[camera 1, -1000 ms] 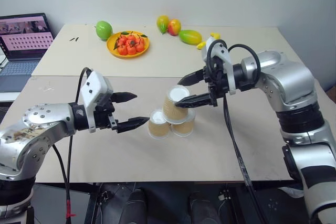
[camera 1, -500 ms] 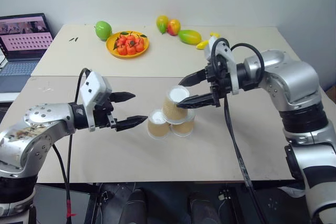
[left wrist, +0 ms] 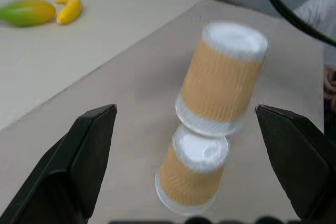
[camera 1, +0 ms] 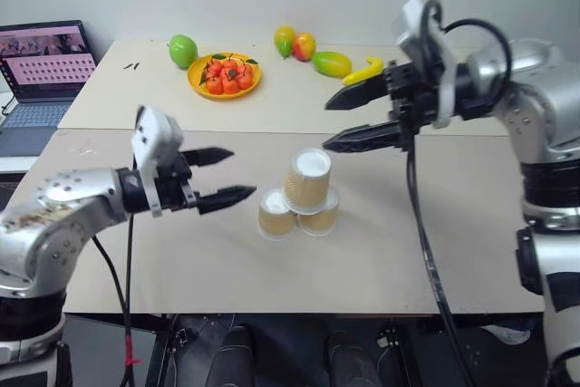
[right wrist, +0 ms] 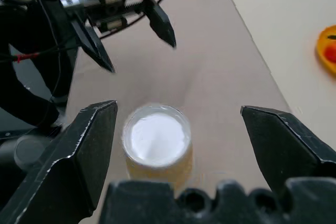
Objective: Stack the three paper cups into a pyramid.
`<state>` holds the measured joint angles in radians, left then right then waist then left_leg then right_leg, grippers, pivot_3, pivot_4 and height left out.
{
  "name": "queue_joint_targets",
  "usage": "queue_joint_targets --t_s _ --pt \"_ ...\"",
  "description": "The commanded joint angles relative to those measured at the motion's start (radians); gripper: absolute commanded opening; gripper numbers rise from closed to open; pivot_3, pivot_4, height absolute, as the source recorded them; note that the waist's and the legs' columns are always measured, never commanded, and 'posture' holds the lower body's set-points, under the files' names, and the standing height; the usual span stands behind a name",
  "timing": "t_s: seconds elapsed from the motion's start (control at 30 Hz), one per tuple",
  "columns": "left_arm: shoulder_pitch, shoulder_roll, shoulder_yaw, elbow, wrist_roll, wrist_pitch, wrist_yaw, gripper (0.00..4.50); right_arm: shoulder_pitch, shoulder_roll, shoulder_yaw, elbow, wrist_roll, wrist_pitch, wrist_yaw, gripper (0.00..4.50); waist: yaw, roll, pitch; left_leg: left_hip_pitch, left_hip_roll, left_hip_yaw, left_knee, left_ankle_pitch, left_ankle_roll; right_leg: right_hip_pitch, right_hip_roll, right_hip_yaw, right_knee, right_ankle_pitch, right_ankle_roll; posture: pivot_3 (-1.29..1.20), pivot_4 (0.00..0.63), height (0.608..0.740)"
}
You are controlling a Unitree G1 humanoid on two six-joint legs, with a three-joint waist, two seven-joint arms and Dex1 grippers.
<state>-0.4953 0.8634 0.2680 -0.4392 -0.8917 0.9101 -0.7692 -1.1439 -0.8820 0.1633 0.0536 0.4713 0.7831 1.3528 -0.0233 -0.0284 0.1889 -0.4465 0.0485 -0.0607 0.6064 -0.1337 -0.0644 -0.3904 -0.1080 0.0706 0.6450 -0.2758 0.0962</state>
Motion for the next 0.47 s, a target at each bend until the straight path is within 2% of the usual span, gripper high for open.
queue_joint_targets --t_s 0.03,0.13,0.3,0.47 --pt "-0.017 0.026 0.07 -0.051 -0.047 0.03 0.055 4.5 0.125 -0.129 -0.115 0.027 -0.051 -0.129 0.021 4.39 0.003 0.0 0.0 0.0 0.0 0.0 0.0 0.0 0.0 0.0 0.0 0.0 -0.001 0.0 0.0 0.0 0.15 0.732" --pt "0.015 0.021 0.085 -0.068 -0.048 0.023 0.078 4.5 0.289 -0.175 -0.195 -0.02 -0.026 -0.104 -0.008 4.39 0.006 0.0 0.0 0.001 0.0 0.001 -0.002 -0.001 0.0 0.001 0.0 0.0 -0.002 -0.001 0.0 0.0 0.15 0.732" --pt "0.109 0.004 0.084 -0.081 -0.004 -0.025 0.093 4.5 0.549 -0.163 -0.322 -0.121 0.004 -0.105 -0.105 4.39 -0.008 0.002 0.001 0.002 0.0 0.001 0.0 -0.001 0.0 0.0 0.0 0.001 0.003 -0.001 -0.001 0.0 0.15 0.732" --pt "0.183 -0.007 0.059 -0.078 0.045 -0.084 0.072 4.5 0.638 -0.139 -0.364 -0.173 0.025 -0.106 -0.157 4.39 -0.016 0.002 0.001 0.003 0.0 0.001 0.001 -0.001 0.0 0.001 0.0 0.001 0.002 -0.001 -0.001 0.0 0.15 0.732"
